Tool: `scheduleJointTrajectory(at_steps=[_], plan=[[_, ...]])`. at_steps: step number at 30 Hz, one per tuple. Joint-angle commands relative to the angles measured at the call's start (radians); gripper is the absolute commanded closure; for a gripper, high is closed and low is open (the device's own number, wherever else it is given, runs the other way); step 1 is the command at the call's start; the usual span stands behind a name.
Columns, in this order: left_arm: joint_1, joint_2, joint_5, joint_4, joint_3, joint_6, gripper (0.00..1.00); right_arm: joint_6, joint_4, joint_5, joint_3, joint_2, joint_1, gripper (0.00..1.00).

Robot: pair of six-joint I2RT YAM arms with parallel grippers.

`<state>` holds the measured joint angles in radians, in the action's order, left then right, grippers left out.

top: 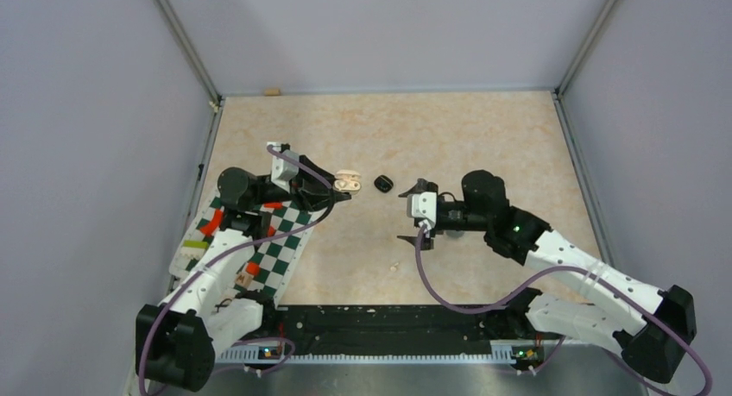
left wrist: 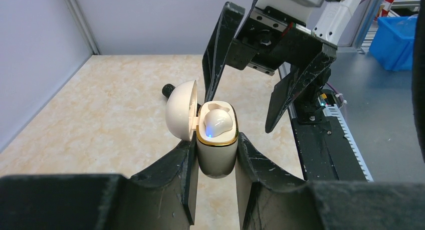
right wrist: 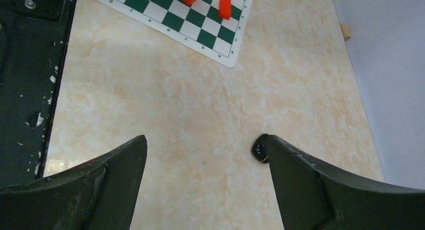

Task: Insert the wireless bluetooth earbuds into the charging case
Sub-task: Pick up the earbud from the center of the board.

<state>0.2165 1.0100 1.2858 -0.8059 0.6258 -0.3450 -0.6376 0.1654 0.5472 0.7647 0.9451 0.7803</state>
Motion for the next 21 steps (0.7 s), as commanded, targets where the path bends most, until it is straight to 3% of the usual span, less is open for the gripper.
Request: scheduleJointTrajectory(at_steps=[1,4,10,14,21], plan=[[-0.008,-0.016,-0.004,-0.02,-0.008,0.012,0.91,-0.142,0.041,-0.008,0.0,0.049,-0.005,0.13],[-0.017,-0.03,0.0,-0.018,-0.006,0.014,0.91,-0.186,0.085,-0.004,-0.001,0.092,0.0,0.13],[-0.035,-0.022,-0.008,-0.015,-0.014,0.009,0.91,-0.191,0.007,-0.077,-0.089,0.105,0.059,0.14],[-0.05,-0.048,-0.011,0.005,-0.011,-0.005,0.91,-0.175,-0.082,-0.009,-0.16,0.084,0.067,0.11],[-0.068,-0.065,-0.014,0.1,-0.003,0.065,0.9,-0.191,-0.047,0.028,-0.154,0.229,0.087,0.14]])
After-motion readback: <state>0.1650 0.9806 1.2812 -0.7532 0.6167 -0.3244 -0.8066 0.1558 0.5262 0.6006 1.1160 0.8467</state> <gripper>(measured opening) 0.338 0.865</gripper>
